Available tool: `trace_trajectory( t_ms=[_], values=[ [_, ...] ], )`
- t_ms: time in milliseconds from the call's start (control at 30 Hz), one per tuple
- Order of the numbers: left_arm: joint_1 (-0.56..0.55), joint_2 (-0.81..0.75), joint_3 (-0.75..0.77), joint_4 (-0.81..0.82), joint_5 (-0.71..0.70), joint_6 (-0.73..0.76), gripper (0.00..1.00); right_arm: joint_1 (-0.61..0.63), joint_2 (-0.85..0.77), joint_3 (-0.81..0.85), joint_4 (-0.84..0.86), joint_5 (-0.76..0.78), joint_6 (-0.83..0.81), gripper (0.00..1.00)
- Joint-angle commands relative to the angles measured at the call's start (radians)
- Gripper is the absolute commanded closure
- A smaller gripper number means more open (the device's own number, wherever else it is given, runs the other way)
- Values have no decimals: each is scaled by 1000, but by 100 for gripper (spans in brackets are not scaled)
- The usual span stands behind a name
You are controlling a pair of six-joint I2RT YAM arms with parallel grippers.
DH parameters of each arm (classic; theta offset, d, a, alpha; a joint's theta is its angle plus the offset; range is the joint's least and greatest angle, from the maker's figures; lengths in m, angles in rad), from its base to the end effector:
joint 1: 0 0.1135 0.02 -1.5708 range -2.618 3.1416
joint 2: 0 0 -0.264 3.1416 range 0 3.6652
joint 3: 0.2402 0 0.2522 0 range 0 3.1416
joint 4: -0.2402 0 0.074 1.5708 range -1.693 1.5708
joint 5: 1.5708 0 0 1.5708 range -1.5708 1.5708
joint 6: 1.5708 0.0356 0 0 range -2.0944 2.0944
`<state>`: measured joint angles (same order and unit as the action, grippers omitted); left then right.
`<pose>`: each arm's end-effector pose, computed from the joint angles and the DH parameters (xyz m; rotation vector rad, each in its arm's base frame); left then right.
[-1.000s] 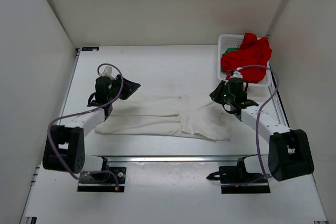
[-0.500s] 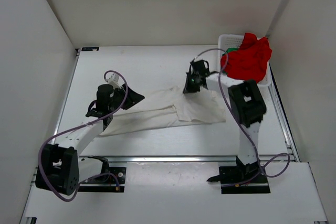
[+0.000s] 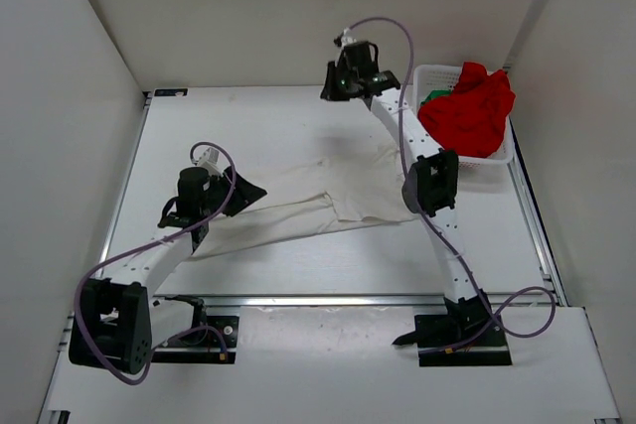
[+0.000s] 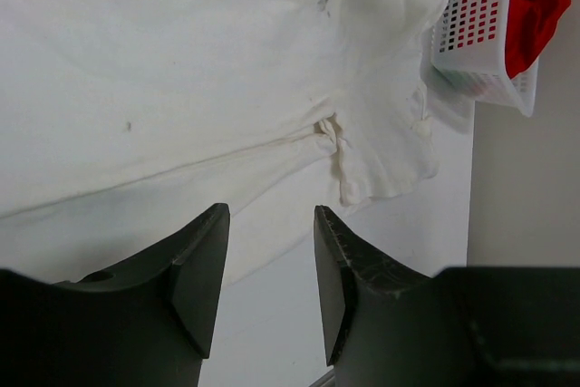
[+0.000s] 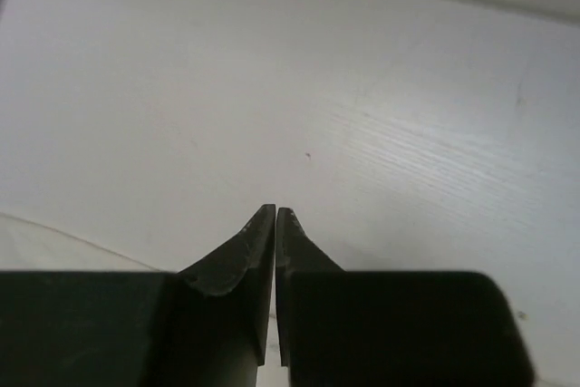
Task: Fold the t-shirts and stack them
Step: Rotate the tshirt 90 degrees
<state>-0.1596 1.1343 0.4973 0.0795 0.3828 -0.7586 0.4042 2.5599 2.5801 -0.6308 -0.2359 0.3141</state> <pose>0.2268 -0.0500 0.1987 -0.4269 2.1916 -0.9316 0.5238 0.2331 0.2612 -0.2385 2.2273 0.6572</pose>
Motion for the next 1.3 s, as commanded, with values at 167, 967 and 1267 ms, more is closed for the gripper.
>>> trace_trajectory(
  t_ms=[167,967,1267],
  values=[
    [-34,-1,20,14,4,27,52,68,-453,-359,-287,236,-152,100],
    [-29,-25,3,42,15,33,57,-131,-765,-1603,459,53,72,100],
    [-23,-13,9,25,18,41,56,-125,77,-102,-132,-10,-12,100]
  ],
)
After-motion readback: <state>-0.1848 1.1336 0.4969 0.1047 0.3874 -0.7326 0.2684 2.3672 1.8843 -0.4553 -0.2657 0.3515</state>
